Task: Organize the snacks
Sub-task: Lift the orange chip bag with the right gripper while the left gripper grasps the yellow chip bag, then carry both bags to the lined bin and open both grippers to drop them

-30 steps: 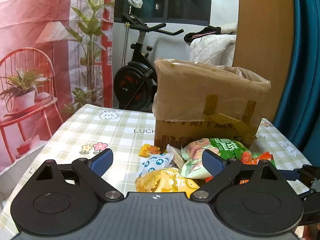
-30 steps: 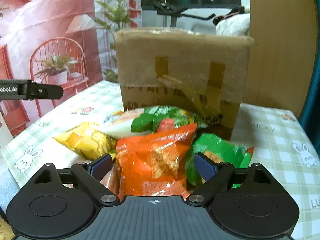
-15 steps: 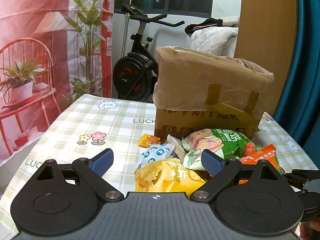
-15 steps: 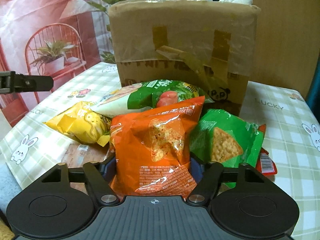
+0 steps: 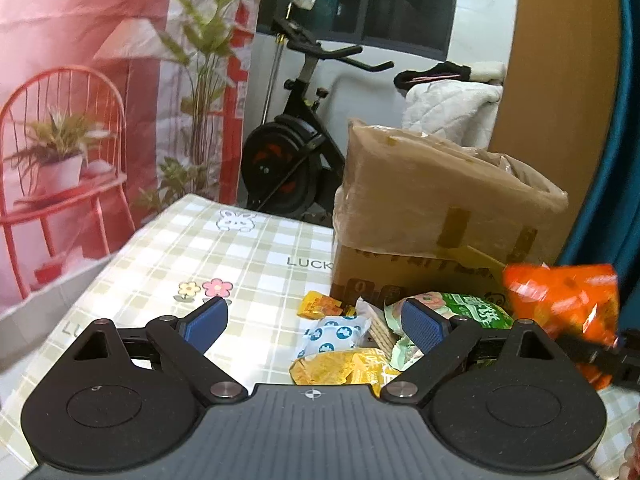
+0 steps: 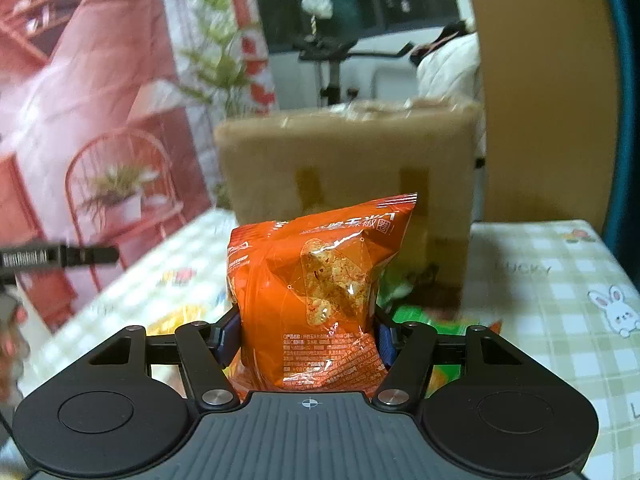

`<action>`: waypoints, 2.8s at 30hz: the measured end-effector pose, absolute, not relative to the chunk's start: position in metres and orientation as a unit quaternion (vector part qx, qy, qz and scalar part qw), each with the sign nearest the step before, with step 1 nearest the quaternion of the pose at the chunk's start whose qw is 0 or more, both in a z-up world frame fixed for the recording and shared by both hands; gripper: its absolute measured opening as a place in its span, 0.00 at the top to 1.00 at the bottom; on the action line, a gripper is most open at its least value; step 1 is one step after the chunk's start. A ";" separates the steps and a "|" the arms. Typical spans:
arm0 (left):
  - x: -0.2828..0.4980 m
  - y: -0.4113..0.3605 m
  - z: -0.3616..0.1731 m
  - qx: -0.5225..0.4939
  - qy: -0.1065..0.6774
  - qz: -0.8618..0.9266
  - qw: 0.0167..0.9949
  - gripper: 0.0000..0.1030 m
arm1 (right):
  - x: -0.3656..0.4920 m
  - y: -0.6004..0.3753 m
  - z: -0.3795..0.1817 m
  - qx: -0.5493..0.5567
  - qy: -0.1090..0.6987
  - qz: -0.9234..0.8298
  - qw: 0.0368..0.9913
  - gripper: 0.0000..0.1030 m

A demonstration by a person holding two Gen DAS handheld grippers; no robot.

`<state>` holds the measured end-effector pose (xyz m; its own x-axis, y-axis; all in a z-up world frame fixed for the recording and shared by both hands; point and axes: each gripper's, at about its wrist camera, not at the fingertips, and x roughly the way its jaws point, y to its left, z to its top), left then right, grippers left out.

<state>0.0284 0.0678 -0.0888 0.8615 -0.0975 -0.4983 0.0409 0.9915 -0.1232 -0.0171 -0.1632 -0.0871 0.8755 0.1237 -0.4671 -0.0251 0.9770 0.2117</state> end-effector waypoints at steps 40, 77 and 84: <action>0.072 0.040 -0.165 -0.050 0.385 -0.098 0.916 0.25 | 0.003 -0.184 -0.102 0.135 0.246 0.010 0.960 0.42; 0.124 -0.009 0.041 0.003 0.116 -0.091 0.989 0.35 | 0.055 -0.240 0.023 0.098 0.086 -0.013 0.991 0.42; 0.195 -0.057 0.048 0.046 0.115 -0.087 0.989 0.34 | 0.151 -0.262 0.028 0.076 0.105 -0.049 0.990 0.43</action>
<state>0.1950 -0.0569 0.0478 0.9585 -0.1622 -0.2346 0.1831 0.9806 0.0703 0.1510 -0.2622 0.0280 0.9730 -0.0819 -0.2156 0.1137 0.9837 0.1393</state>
